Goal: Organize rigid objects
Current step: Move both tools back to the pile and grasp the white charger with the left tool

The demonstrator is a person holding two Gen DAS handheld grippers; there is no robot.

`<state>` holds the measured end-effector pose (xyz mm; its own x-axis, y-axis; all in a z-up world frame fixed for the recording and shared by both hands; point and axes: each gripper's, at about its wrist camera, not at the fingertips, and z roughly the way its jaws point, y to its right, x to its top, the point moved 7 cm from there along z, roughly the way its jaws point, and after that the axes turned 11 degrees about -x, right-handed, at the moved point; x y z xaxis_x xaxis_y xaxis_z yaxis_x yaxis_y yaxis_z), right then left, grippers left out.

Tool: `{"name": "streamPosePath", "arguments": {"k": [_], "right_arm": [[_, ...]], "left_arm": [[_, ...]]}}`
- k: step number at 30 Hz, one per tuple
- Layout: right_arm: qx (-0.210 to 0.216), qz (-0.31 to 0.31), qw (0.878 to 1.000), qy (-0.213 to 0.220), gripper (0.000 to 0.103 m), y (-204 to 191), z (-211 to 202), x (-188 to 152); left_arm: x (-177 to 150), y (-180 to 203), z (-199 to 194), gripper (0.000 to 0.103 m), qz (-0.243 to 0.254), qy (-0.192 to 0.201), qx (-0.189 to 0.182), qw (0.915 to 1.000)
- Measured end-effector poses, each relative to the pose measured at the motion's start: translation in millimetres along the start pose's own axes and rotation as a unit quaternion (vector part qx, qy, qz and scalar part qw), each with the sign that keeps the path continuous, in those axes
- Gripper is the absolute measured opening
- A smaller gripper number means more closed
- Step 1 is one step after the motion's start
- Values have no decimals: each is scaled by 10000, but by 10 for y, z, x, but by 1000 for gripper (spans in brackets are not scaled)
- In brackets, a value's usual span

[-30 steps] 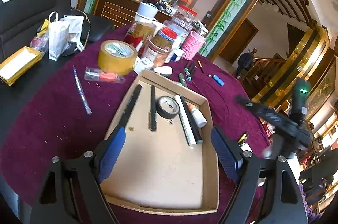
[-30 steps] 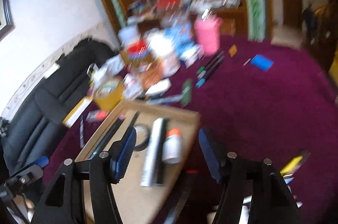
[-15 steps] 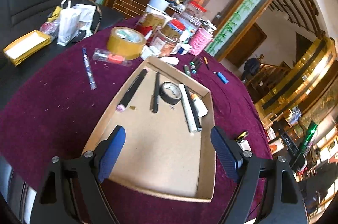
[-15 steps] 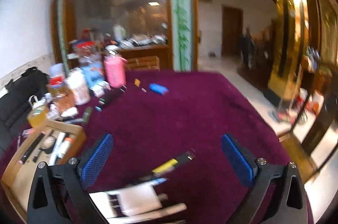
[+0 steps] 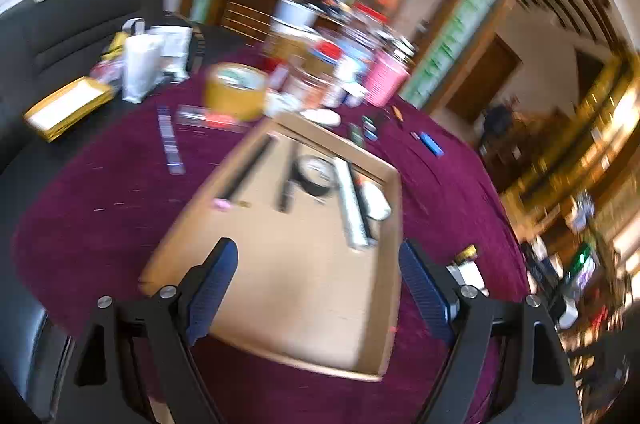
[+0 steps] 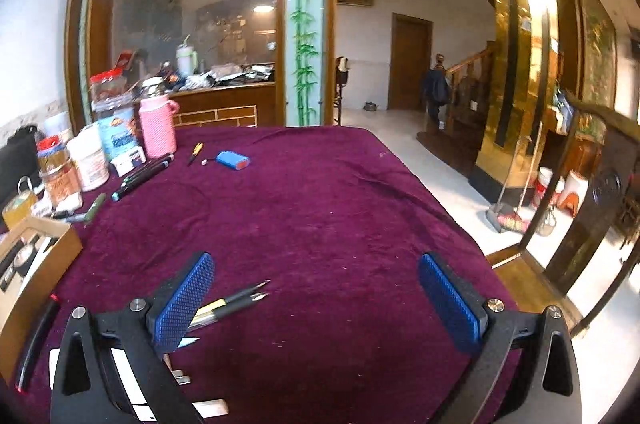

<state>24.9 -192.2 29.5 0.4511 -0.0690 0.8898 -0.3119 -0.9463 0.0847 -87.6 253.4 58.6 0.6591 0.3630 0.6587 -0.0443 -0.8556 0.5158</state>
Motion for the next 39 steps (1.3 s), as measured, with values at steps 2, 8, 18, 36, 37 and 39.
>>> {"name": "streamPosePath", "arguments": {"k": [2,8,18,36,37,39], "right_arm": [[86,247,9996,-136,102,68,58,-8],[200,644,9964,-514,102,198,177,-68],[368,1121,9869,-1099,102,337,363,-210],[600,1049,9805,-1547,102,230,477,-326],[609,1039,9805,-1555,102,225,482,-329],[615,1032,9804,-1564,102,221,487,-332]], "left_arm": [[-45,192,161,82,211,-176,-100,9996],[-360,867,759,82,1164,-921,-288,9885],[-920,1460,1625,82,2712,-1918,-352,9426],[-1058,1546,2107,59,3069,-2585,-626,9138],[-1047,1554,2128,62,3084,-2562,-628,9139],[-1024,1568,2171,64,3124,-2494,-623,9145]]}}
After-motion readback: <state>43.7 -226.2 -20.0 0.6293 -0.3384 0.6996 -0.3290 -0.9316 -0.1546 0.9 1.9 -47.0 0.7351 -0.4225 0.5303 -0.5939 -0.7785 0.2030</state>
